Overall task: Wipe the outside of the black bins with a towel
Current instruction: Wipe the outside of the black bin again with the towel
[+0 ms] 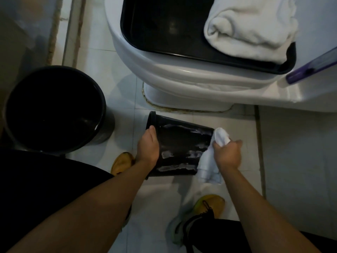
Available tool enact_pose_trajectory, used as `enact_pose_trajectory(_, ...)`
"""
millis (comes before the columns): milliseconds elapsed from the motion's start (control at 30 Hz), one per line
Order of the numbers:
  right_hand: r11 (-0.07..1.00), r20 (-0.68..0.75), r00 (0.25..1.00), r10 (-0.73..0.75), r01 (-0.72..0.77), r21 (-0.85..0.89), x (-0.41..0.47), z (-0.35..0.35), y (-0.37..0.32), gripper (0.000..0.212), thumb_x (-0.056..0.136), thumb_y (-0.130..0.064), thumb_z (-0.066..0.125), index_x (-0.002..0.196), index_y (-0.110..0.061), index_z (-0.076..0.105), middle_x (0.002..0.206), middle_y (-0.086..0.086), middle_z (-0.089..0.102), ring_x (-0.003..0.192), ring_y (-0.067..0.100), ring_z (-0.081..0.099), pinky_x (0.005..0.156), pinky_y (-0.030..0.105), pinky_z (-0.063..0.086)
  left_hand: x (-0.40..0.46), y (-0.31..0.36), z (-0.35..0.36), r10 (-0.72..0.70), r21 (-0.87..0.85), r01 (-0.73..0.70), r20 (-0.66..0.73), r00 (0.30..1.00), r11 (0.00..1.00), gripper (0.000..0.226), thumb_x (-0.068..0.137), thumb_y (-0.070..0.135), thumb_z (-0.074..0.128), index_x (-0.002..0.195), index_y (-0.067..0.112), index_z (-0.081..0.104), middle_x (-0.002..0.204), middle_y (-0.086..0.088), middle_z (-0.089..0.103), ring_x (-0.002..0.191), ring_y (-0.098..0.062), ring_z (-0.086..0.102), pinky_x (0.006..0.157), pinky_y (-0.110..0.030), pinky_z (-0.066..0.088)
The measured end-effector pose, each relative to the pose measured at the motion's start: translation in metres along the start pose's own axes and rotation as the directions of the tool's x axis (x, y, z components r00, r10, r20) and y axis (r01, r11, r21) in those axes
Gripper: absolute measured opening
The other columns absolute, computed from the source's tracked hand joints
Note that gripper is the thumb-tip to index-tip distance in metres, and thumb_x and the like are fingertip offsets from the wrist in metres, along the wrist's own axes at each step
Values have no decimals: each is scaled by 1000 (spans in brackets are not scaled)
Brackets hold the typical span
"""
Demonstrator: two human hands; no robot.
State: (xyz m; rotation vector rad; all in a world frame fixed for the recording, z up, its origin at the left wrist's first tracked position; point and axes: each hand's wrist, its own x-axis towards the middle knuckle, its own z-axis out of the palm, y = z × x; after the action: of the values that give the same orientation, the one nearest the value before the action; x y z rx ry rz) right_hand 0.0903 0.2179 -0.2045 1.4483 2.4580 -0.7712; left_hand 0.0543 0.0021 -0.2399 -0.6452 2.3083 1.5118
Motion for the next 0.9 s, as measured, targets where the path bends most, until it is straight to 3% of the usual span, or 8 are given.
enact_pose_trajectory(67,992,-7,995,-98,97,-80,-11,6,-7,47,87,-26,73,120,2,55,125,18,49,103,37,60,86,38,48,3,2,1,10,40,-10,-1,1000,999,55,103,46,23,85,5,56,81,-21,61,77,-30,62,75,-45,54)
enact_pose_trajectory(233,893,237,862,-449,446,69,-53,34,-16,39,84,-29,76,111,-5,61,112,-1,45,88,20,57,78,27,43,10,1,2,27,127,-26,-6,1000,992,50,102,47,30,85,8,57,76,-10,61,74,-25,61,70,-39,53)
enact_pose_trajectory(300,908,175,892,-416,417,33,-43,31,-6,41,84,-29,75,114,-7,60,117,2,48,89,19,58,79,29,46,9,1,1,29,139,-30,11,1000,990,50,102,45,29,86,8,57,76,-11,61,73,-24,62,66,-35,52)
enact_pose_trajectory(433,996,-30,997,-76,77,43,-18,8,2,39,88,-27,72,115,-5,54,124,21,51,97,38,61,80,37,48,7,3,1,43,150,-43,8,999,988,50,103,44,27,84,8,57,74,-10,60,71,-22,61,62,-32,50)
enact_pose_trajectory(533,984,46,983,-176,176,8,-31,14,-4,44,89,-29,70,116,2,56,126,17,49,97,35,61,81,35,49,4,3,1,16,170,-13,-15,1000,985,50,103,44,26,84,8,56,73,-8,57,71,-22,60,59,-28,46)
enact_pose_trajectory(667,948,165,941,-295,267,174,-39,14,12,27,86,-26,74,93,-28,47,103,6,56,86,28,62,73,29,42,7,6,1,8,171,-8,2,1000,985,51,103,45,24,84,9,54,76,-12,59,72,-24,60,71,-39,53)
enact_pose_trajectory(800,992,-33,998,45,-41,123,-7,0,18,52,87,-27,73,122,1,47,116,17,53,100,37,61,83,36,47,6,5,2,31,177,-31,5,1000,984,51,103,45,24,84,9,55,76,-13,60,73,-25,61,72,-41,54)
enact_pose_trajectory(900,999,6,999,-39,39,-21,-8,-1,15,48,90,-28,70,121,6,55,125,18,43,98,39,59,79,33,44,0,4,0,33,178,-34,6,999,983,49,103,43,25,82,9,53,74,-10,58,72,-24,60,67,-36,51)
